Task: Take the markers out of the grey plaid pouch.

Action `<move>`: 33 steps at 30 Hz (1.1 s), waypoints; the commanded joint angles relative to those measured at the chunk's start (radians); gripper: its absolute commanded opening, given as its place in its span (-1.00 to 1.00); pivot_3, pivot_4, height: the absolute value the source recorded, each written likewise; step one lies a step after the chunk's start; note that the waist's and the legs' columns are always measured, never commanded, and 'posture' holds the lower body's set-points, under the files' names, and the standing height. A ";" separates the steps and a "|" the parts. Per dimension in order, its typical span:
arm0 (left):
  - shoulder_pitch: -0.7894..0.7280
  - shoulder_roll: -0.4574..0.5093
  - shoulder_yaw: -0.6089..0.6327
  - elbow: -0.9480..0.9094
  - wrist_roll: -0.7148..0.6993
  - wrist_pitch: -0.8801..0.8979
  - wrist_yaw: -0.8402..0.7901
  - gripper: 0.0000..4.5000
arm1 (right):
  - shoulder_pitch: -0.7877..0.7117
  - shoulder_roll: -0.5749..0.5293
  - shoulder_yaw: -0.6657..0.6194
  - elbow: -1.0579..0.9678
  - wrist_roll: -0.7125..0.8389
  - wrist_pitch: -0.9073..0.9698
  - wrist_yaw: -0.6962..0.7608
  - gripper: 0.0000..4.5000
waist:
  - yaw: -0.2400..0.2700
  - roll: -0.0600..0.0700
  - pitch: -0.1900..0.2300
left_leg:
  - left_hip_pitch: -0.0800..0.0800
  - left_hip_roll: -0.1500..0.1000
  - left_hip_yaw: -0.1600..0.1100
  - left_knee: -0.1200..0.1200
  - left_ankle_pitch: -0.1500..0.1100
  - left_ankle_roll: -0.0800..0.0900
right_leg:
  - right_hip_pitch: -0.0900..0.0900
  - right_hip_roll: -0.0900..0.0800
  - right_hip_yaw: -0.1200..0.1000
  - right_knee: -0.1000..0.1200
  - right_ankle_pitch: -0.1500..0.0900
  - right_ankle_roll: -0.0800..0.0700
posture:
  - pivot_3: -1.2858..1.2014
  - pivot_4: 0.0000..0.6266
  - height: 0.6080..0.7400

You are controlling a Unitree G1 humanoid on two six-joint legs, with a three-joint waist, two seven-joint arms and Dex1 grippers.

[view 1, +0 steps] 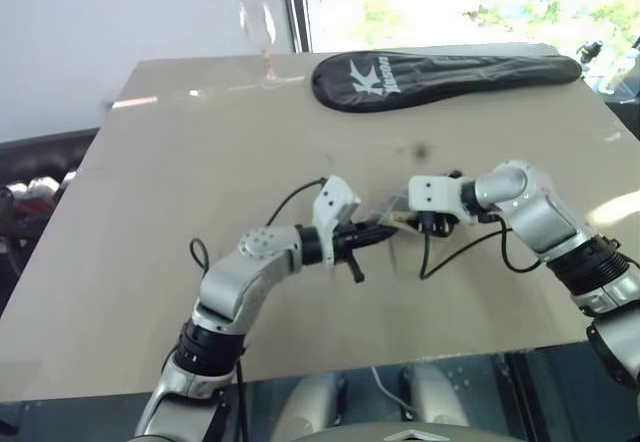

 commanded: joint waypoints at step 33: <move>-0.118 0.086 -0.122 0.228 0.549 -0.514 0.198 -1.00 | 0.091 0.355 -0.585 -0.276 0.416 0.803 -0.395 -0.58 | -0.001 0.000 0.001 | -0.008 -0.001 -0.003 0.000 0.000 0.000 | -0.005 0.000 -0.002 -0.001 0.000 0.000 | 0.03 -0.52 1.00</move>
